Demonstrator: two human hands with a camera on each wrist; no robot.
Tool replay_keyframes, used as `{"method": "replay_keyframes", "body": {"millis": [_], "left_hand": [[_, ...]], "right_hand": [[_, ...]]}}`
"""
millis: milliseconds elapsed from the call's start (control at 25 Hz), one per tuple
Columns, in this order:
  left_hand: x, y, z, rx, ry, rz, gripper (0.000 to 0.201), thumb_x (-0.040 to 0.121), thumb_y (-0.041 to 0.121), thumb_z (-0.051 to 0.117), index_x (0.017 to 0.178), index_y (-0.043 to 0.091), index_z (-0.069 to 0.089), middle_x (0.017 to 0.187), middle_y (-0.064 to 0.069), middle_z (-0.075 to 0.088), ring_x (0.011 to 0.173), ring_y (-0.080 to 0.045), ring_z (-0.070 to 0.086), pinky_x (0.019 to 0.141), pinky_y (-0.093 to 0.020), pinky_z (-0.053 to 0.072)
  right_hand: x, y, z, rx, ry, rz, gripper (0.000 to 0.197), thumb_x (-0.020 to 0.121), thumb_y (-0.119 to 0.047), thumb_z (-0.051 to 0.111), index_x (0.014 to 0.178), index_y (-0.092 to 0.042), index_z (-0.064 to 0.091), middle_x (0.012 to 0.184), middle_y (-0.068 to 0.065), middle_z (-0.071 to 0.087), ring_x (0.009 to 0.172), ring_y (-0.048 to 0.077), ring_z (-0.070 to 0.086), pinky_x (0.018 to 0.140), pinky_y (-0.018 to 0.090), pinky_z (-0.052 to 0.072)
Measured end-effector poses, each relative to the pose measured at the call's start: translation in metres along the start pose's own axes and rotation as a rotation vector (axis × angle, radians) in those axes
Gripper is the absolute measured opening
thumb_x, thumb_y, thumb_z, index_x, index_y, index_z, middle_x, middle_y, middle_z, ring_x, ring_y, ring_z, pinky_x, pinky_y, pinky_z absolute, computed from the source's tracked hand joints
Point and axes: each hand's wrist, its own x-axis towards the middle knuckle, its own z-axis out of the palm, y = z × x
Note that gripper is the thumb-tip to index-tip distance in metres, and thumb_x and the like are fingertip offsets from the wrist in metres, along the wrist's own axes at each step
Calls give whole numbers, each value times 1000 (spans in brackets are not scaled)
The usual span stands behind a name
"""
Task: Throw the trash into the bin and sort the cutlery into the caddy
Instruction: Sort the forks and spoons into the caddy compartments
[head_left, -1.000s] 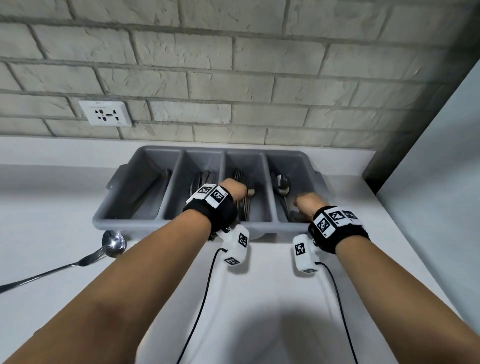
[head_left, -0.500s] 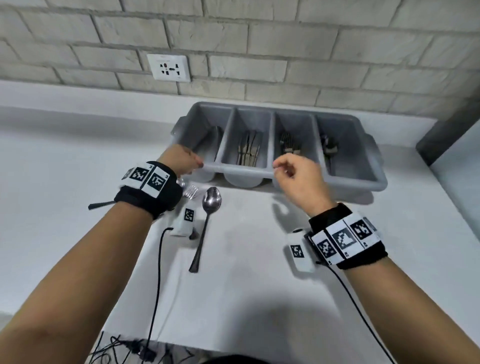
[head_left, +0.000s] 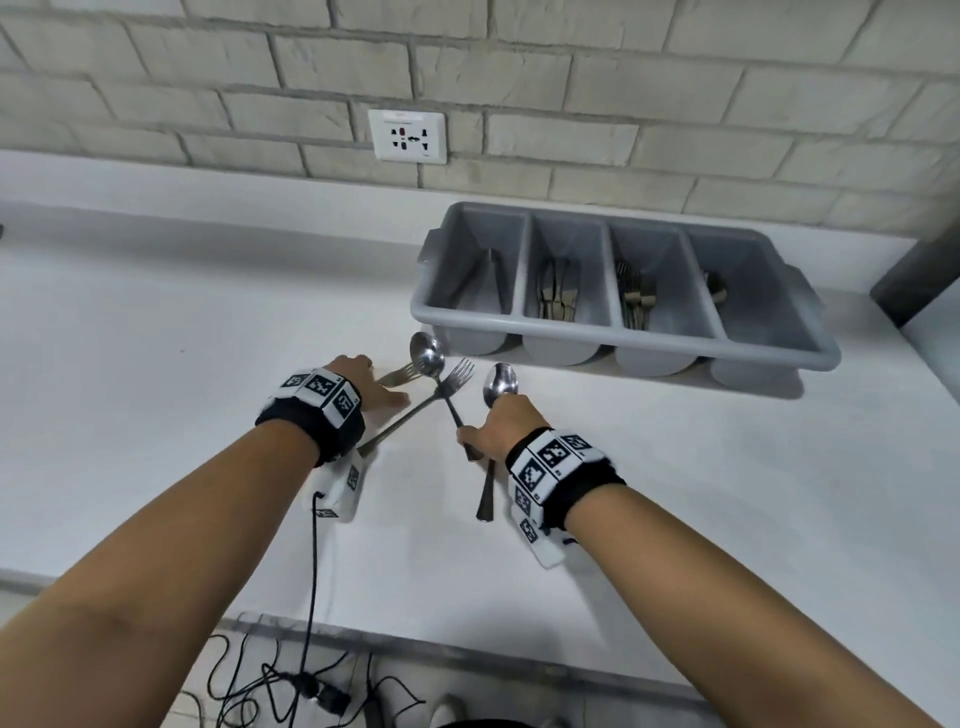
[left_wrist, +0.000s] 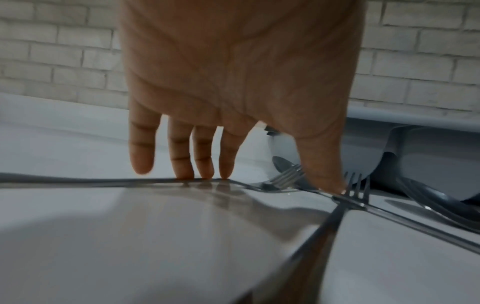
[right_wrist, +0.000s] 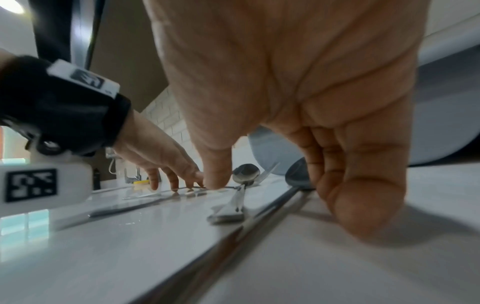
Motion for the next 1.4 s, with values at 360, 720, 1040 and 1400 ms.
{"method": "replay_keyframes", "body": {"millis": [360,720,1040,1400], "left_hand": [[-12,10,14,150,-15,188,28,84,22,59,106,6,66,109,-10,69,107,-27,64,88,-30,50],[-16,-1,29,85,-13,268,25,86,17,50,107,8,60,109,-9,63,105,-27,62,86,-31,49],[-22,0,30,-141,63,408,24,95,23,41,113,12,52,97,-10,62,89,-29,57,80,-37,44],[-48,45,18,-526,173,631,28,93,23,52,114,15,68,100,-13,71,90,-25,61,83,-27,43]], "right_hand": [[11,-18,10,-51,138,143,29,90,-3,53,117,4,56,121,16,62,110,29,62,86,29,50],[-3,-13,16,-227,102,160,34,94,-10,42,126,1,46,131,16,52,120,30,54,98,34,45],[-13,18,-5,-302,23,117,36,90,-9,43,125,-3,45,130,14,55,119,30,55,94,34,45],[-37,70,-39,52,239,51,32,98,-16,34,110,3,56,115,24,62,107,34,58,81,30,43]]}}
